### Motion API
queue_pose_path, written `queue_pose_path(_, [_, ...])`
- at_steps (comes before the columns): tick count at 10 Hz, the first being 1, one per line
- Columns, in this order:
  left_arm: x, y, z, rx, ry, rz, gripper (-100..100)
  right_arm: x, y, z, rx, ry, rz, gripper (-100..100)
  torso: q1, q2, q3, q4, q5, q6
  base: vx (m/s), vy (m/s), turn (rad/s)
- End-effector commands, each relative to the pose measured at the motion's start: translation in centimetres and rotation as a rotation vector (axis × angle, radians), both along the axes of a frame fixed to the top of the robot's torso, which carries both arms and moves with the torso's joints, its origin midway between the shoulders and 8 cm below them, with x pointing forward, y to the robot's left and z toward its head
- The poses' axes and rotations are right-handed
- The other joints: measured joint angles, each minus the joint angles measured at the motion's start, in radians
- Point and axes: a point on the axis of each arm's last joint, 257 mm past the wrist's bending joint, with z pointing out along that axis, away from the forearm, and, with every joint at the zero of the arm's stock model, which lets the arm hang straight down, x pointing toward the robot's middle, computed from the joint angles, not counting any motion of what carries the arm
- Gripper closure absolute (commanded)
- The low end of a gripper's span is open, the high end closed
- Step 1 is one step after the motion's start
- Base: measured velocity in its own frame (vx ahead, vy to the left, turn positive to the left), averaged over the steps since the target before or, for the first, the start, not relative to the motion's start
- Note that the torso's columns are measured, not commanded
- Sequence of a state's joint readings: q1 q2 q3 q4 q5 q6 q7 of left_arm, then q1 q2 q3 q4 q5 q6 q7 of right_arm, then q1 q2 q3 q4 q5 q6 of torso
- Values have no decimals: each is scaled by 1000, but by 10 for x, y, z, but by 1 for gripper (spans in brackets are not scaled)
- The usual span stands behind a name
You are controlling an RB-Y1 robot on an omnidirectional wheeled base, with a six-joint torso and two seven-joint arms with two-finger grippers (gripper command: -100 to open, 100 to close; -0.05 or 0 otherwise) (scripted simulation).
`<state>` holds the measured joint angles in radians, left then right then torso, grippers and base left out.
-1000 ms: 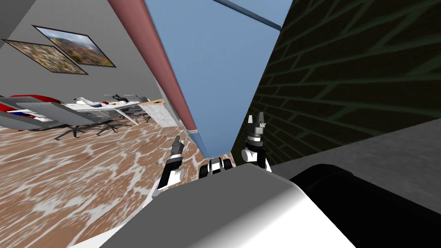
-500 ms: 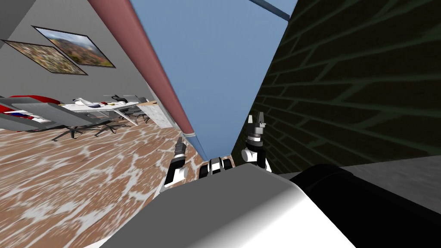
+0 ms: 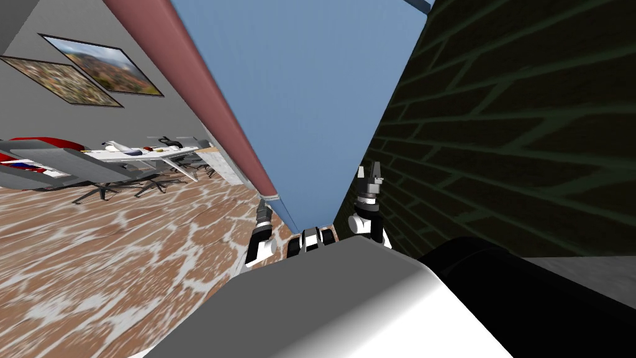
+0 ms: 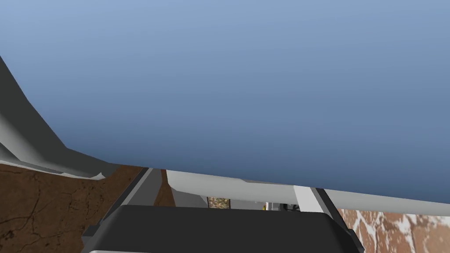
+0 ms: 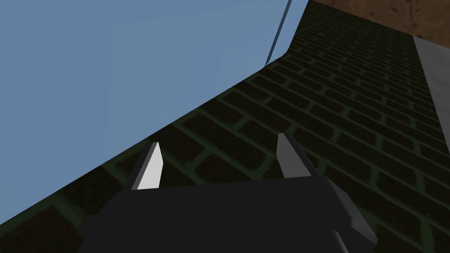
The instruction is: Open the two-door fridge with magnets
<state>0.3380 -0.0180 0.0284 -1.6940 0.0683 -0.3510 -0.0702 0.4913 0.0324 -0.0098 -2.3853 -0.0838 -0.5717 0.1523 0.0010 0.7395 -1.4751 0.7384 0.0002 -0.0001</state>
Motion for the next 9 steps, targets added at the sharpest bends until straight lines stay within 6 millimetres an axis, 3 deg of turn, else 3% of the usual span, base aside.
queue_pose_path(1, [1, 2, 9, 1, 0, 3, -100, 0, 0, 0, 0, 0, 0, 0, 0, -4, -2, -1, 0, 0, 99, 13, 7])
queue_pose_path(2, [-1, 2, 5, 1, 3, 4, -100, 0, 0, 0, 0, 0, 0, 0, 0, -8, -4, -1, 0, 2, 24, 9, 37])
queue_pose_path(3, [0, 0, 0, 0, 0, 0, 100, 0, 0, 0, 0, 0, 0, 0, -1, -8, -4, -2, 0, 4, -83, -7, -6])
queue_pose_path(5, [3, -3, 3, 1, 0, -18, 100, 0, 0, 0, 0, 0, 0, 0, -2, -2, -1, 0, 0, 1, -11, 83, -61])
queue_pose_path(7, [6, -8, 5, 0, -2, -38, 100, 0, 0, 0, 0, 0, 0, 0, 9, -7, -4, -1, 3, 1, 30, 245, -73])
queue_pose_path(9, [9, -13, 6, 0, -4, -59, 100, 0, 0, 0, -1, 0, 0, 0, 0, -11, -6, -2, 1, 5, 24, 278, -89])
